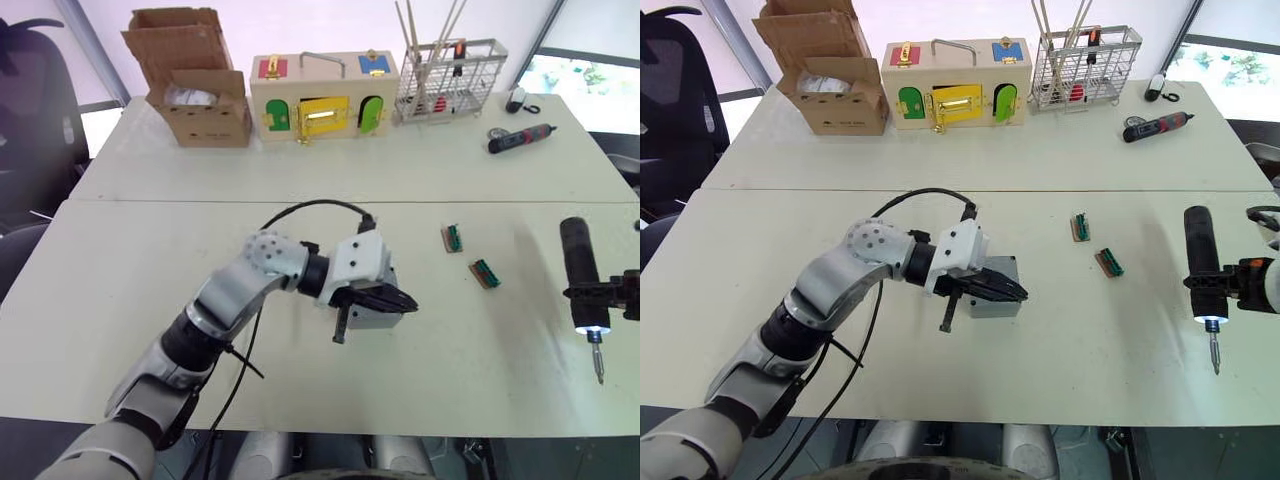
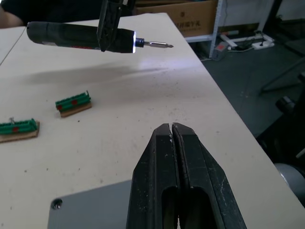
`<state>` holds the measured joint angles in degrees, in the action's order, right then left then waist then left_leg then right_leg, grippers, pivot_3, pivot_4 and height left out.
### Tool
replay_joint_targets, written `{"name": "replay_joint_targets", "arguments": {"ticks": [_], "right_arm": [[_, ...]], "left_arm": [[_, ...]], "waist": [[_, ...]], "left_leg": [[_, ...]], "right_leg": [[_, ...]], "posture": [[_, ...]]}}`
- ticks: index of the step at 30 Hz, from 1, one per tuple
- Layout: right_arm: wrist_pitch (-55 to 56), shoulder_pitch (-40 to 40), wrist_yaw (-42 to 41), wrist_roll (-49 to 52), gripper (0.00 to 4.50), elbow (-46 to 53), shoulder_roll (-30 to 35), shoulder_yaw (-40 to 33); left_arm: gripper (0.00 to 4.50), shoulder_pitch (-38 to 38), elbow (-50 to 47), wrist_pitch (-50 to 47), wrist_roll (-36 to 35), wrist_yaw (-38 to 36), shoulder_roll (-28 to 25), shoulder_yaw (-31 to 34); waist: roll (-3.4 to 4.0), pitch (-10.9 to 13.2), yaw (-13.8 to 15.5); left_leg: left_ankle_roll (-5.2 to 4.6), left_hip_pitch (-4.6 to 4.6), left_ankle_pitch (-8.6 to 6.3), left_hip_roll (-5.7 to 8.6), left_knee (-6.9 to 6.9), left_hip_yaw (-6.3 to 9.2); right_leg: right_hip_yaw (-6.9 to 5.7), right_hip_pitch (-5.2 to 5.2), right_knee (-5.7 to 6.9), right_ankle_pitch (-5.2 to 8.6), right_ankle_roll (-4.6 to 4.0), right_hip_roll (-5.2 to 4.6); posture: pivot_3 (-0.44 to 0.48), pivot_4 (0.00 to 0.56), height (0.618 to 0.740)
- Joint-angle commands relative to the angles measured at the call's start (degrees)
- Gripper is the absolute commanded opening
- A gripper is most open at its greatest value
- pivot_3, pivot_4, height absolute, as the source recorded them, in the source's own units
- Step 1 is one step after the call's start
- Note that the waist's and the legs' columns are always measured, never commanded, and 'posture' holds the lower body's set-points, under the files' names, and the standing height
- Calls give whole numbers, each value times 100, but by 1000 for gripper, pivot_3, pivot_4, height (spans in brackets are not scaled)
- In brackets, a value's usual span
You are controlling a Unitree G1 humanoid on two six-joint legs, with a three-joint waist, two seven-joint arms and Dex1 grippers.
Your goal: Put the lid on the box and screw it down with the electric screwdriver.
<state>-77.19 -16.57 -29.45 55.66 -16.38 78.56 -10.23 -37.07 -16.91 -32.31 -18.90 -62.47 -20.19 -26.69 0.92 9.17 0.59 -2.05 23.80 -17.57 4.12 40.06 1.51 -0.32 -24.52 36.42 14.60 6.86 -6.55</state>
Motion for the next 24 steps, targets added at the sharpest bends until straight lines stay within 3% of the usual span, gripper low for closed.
{"name": "replay_joint_targets", "arguments": {"ticks": [1, 7, 9, 14, 20, 24], "right_arm": [[209, -453, -488, -595, 1981, -283, -47, 322], [322, -917, -1058, -1388, 1981, -700, -346, 909], [369, -950, -1195, -1606, 2850, -731, -411, 1027], [534, -1005, -1373, -2080, 4446, -788, -548, 1076], [775, -1318, -1404, -2321, 4481, -646, -512, 587], [1136, -1381, -1510, -2377, 4481, 143, -302, 139]], "left_arm": [[0, 101, -391, -150, -82, 171, -15, 30], [0, 178, -530, -373, -120, 350, -205, 191], [0, 187, -512, -397, -107, 350, -332, 250], [0, 144, -446, -398, -115, 406, -497, 360], [0, -79, -96, -258, 45, 588, -526, 613], [0, -199, 172, -142, 173, 491, -840, 746]], "waist": [[3, -1, 26], [3, 0, 21], [4, -1, 18], [-3, 1, 20], [1, 2, 19], [8, 3, 6]], "left_leg": [[10, 0, 5, 0, 0, 0], [27, 3, 16, 4, 2, 1], [29, 2, 16, 4, 1, 2], [32, 2, 18, 4, 3, 3], [32, 1, 18, 9, 7, 3], [39, 2, 22, 9, 0, 1]], "right_leg": [[0, 0, -1, 0, 0, 0], [0, 0, -2, -1, 2, -1], [-1, 0, -1, -2, 4, 0], [-1, 2, -1, -3, 5, 1], [0, 5, -2, -6, 9, -4], [-1, -8, 3, -10, 16, 0]], "posture": [[0, 150, 694], [0, 150, 694], [0, 150, 694], [0, 150, 694], [0, 150, 694], [0, 150, 694]]}}
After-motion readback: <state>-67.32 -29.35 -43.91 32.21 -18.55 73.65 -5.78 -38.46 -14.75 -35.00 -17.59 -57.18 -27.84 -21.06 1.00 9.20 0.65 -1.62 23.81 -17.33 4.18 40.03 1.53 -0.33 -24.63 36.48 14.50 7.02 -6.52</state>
